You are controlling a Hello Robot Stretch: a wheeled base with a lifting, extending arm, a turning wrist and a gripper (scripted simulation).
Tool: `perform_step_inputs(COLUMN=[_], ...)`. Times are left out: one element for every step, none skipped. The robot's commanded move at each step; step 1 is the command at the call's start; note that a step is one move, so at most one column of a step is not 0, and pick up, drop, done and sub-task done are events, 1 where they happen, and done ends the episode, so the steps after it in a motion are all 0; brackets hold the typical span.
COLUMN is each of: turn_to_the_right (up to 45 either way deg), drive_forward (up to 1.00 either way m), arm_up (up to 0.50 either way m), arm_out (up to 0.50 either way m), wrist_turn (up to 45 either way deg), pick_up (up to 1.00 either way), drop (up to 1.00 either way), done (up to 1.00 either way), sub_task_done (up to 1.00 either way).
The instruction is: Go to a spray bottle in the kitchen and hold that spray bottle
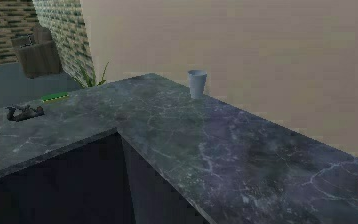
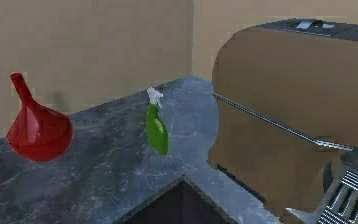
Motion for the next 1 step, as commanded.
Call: perform_step_inputs(turn_to_the_right=[0.0], drive_forward=[0.00], arm_up=[0.50], arm_out=[0.00], wrist_turn=[0.0], pick_up=[0.00], drop=[0.00], done=[0.00], sub_task_done=[0.00])
